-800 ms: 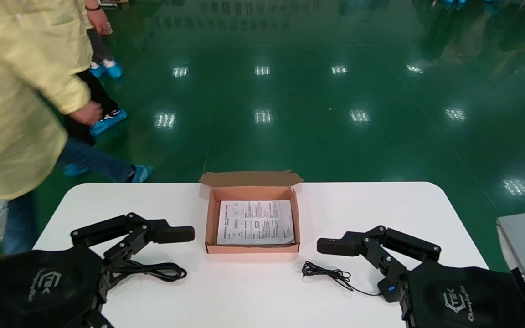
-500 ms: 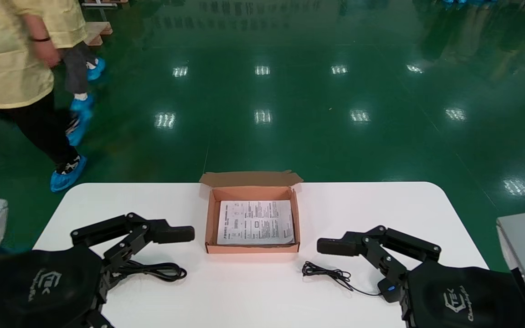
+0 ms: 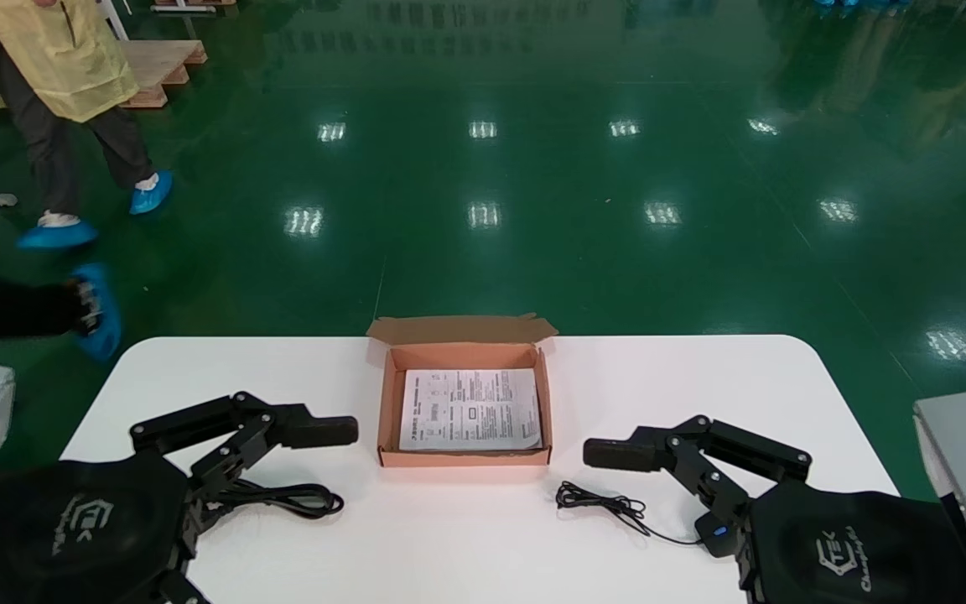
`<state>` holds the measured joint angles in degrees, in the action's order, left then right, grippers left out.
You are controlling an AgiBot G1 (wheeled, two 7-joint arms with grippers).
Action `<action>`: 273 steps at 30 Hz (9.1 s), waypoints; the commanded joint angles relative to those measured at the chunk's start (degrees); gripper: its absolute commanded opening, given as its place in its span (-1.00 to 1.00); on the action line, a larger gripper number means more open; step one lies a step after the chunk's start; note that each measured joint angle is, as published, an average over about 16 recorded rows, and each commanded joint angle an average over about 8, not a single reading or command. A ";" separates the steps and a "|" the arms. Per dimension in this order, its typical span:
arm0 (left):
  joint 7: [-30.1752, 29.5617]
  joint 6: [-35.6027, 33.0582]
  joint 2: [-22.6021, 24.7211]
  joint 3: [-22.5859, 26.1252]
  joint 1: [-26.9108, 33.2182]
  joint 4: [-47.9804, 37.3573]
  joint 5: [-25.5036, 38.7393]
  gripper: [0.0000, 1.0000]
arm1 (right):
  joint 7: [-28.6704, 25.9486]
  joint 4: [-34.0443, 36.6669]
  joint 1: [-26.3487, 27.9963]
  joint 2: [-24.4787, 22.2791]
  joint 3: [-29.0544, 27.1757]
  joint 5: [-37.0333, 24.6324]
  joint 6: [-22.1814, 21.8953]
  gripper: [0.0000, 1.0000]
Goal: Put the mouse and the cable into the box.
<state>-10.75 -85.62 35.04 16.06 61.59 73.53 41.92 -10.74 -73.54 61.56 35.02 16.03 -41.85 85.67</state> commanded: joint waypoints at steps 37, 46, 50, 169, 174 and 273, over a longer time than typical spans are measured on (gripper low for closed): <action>11.54 -1.35 8.48 23.28 27.83 -8.58 55.74 1.00 | -1.07 8.22 20.03 17.95 19.45 -41.92 -6.29 1.00; 12.25 -0.11 8.24 23.25 26.39 -8.07 55.96 1.00 | -1.88 7.33 18.86 17.23 19.05 -41.82 -6.80 1.00; 15.16 4.17 10.43 24.20 24.97 -10.48 58.86 1.00 | -3.02 6.95 18.78 17.96 19.59 -43.77 -8.50 1.00; 36.35 25.86 30.42 28.51 30.26 -53.34 70.64 -1.00 | -5.36 40.91 25.18 35.38 29.93 -74.22 -29.02 -1.00; 36.82 25.67 29.27 27.66 32.03 -51.51 69.67 -1.00 | -8.37 43.75 28.20 33.53 28.32 -73.40 -29.57 -1.00; 44.02 54.88 41.82 37.57 24.98 -43.83 46.51 1.00 | -7.66 52.21 49.97 28.51 21.99 -70.02 -36.27 -1.00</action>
<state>33.07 -30.39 76.77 53.45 86.88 29.42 88.49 -18.41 -21.36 111.56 63.60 38.03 -111.88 49.45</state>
